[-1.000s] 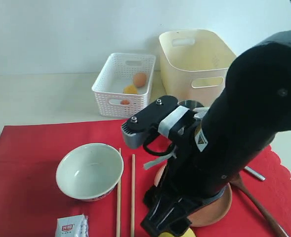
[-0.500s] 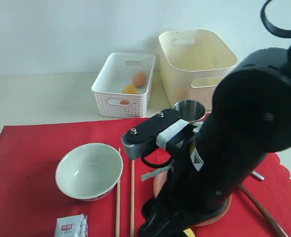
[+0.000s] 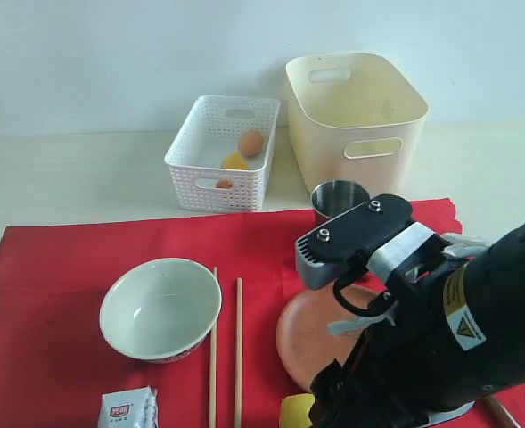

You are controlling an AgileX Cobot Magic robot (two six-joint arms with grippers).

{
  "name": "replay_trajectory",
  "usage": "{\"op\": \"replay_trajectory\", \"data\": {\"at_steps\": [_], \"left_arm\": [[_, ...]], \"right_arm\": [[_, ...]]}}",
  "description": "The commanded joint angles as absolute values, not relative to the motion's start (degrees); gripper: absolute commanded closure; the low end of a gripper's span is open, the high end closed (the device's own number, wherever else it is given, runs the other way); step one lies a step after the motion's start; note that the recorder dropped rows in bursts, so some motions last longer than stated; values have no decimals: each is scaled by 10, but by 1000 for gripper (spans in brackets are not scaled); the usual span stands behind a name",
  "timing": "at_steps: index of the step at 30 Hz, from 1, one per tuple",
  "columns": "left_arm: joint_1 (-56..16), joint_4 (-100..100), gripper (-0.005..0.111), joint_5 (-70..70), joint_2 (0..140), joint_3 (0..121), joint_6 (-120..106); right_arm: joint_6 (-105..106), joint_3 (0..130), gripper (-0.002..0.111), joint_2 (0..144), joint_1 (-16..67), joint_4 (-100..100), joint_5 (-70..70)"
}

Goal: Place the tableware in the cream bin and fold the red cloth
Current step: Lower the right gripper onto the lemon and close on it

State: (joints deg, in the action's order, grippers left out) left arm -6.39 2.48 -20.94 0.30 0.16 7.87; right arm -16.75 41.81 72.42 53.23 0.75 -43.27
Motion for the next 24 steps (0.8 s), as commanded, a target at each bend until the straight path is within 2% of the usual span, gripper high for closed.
{"op": "replay_trajectory", "data": {"at_steps": [1, 10, 24], "left_arm": [[-62, 25, 107, -204, 0, 0, 78], [-62, 25, 107, -204, 0, 0, 78], [-62, 25, 107, -204, 0, 0, 78]], "right_arm": [[-157, 416, 33, 740, 534, 16, -408], [-147, 416, 27, 845, 534, 0, -357], [-149, 468, 28, 1002, 534, 0, -316]]}}
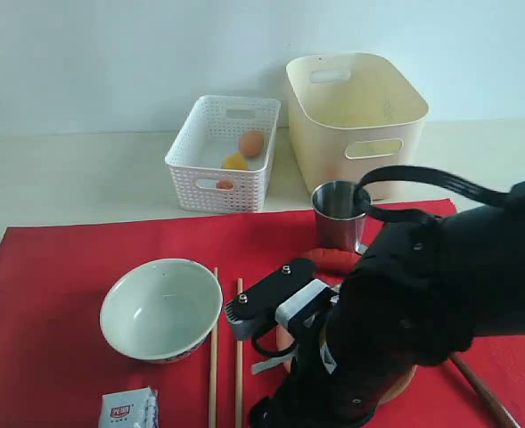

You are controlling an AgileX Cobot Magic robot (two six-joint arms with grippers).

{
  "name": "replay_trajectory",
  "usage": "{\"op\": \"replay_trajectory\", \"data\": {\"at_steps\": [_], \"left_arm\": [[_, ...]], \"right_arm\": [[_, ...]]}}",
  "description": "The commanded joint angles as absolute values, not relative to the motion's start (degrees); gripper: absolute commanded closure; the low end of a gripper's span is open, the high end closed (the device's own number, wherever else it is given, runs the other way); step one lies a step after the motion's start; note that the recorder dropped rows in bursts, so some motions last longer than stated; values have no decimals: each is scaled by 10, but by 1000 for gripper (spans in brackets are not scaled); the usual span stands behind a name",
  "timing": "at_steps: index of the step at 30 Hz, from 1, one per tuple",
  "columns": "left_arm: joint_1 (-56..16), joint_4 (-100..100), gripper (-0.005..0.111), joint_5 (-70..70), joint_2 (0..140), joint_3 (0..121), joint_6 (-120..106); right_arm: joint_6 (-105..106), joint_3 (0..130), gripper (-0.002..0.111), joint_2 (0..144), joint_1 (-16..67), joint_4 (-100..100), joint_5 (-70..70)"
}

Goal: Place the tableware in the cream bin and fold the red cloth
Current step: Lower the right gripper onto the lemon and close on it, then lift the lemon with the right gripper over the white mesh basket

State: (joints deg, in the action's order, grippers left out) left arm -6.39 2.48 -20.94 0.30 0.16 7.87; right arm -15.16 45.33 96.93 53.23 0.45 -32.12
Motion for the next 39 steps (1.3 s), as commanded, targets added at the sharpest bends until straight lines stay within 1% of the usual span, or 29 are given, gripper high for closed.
{"op": "replay_trajectory", "data": {"at_steps": [1, 4, 6, 10, 11, 13, 21, 30, 34, 39], "left_arm": [[-62, 25, 107, -204, 0, 0, 78], [-62, 25, 107, -204, 0, 0, 78], [-62, 25, 107, -204, 0, 0, 78], [-62, 25, 107, -204, 0, 0, 78], [-62, 25, 107, -204, 0, 0, 78], [-62, 25, 107, -204, 0, 0, 78], [-62, 25, 107, -204, 0, 0, 77], [-62, 25, 107, -204, 0, 0, 77], [-62, 25, 107, -204, 0, 0, 77], [-62, 25, 107, -204, 0, 0, 77]], "right_arm": [[-149, 472, 28, 1009, 534, 0, -316], [-153, 477, 36, 1030, 534, 0, -316], [-162, 477, 49, 1040, 534, 0, -317], [-203, 477, 85, 1041, 534, -25, -328], [-209, 477, 96, 1038, 534, -31, -331], [-207, 477, 109, 1029, 534, -43, -336], [-207, 477, 108, 958, 534, -133, -351], [-212, 487, 108, 868, 534, -260, -298], [-211, 537, 108, 864, 526, -286, -302], [-207, 626, 108, 880, 470, -291, -298]]}}
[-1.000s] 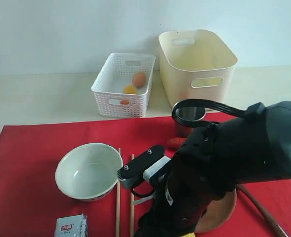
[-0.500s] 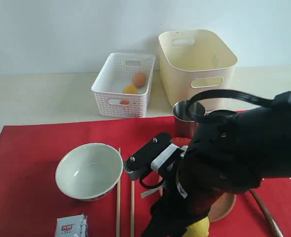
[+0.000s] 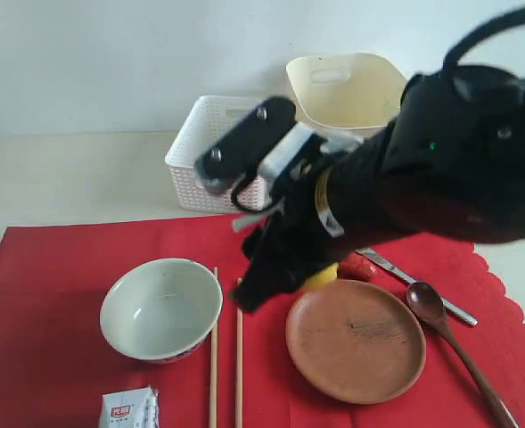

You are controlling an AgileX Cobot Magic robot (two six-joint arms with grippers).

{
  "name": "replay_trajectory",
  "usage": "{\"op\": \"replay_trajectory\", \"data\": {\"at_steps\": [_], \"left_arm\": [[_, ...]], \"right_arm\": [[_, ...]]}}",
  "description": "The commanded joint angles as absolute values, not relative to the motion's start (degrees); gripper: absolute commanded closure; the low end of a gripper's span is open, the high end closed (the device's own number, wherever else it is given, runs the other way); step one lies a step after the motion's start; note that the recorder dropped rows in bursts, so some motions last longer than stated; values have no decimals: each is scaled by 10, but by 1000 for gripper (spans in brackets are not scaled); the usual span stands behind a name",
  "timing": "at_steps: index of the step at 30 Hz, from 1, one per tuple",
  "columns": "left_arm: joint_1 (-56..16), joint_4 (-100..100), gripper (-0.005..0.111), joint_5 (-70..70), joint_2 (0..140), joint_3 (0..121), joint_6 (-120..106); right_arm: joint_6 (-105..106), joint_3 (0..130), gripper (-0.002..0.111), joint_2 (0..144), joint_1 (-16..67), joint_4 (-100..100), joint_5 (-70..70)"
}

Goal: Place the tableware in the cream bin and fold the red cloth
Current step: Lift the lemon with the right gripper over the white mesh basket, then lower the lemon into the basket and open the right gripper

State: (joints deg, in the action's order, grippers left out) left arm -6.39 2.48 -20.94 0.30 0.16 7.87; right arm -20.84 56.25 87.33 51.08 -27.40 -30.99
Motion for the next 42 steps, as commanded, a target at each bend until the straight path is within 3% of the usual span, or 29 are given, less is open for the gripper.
{"op": "replay_trajectory", "data": {"at_steps": [1, 15, 32, 38, 42], "left_arm": [[-62, 25, 107, -204, 0, 0, 77], [-62, 25, 107, -204, 0, 0, 77], [-62, 25, 107, -204, 0, 0, 77], [-62, 25, 107, -204, 0, 0, 77], [-62, 25, 107, -204, 0, 0, 77]], "right_arm": [[-207, 640, 108, 885, 459, -289, -298], [-120, 839, 108, 1054, 353, -168, -230], [-122, 987, 108, 1262, 345, -164, -125], [-123, 1020, 93, 1305, 322, -164, -106], [-153, 1032, 69, 1318, 306, -163, -106]]}}
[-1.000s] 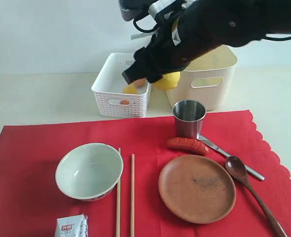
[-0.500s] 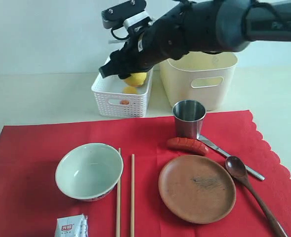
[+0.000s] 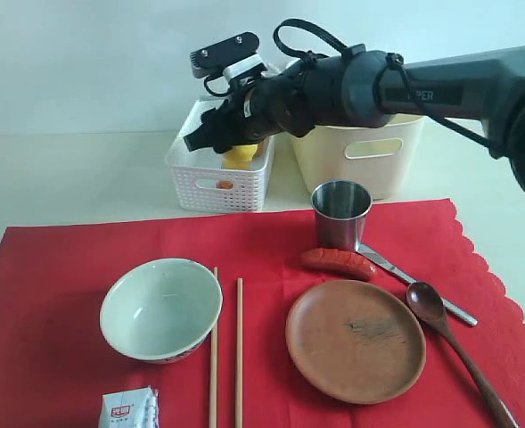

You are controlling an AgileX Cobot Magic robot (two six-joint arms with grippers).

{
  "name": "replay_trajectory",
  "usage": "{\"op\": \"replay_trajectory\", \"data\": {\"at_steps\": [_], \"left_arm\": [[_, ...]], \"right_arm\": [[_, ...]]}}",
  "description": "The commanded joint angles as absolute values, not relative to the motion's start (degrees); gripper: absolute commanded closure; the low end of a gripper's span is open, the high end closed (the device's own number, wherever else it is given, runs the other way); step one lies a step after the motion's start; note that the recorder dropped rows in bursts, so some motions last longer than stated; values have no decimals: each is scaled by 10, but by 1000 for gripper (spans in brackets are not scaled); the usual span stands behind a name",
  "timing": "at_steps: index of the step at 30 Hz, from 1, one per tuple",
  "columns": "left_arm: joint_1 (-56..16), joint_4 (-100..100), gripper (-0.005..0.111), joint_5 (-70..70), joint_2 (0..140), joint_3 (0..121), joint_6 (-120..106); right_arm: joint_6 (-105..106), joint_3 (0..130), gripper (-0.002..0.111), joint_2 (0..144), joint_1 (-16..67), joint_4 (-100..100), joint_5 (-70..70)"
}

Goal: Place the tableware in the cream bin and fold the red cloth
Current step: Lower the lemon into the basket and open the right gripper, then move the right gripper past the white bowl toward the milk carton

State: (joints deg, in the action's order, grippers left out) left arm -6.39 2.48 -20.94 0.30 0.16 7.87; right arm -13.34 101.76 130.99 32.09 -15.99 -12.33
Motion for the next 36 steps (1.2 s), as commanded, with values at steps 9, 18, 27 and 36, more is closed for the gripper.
{"op": "replay_trajectory", "data": {"at_steps": [9, 18, 27, 36], "left_arm": [[-62, 25, 107, -204, 0, 0, 77], [-62, 25, 107, -204, 0, 0, 77], [-62, 25, 107, -204, 0, 0, 77], [-62, 25, 107, -204, 0, 0, 77]], "right_arm": [[-153, 1032, 23, 1311, 306, -163, -150], [-141, 1032, 23, 1260, 306, -163, -293], [166, 1032, 23, 1216, 306, 185, -499], [195, 1003, 23, 1199, 384, 230, -568]]}}
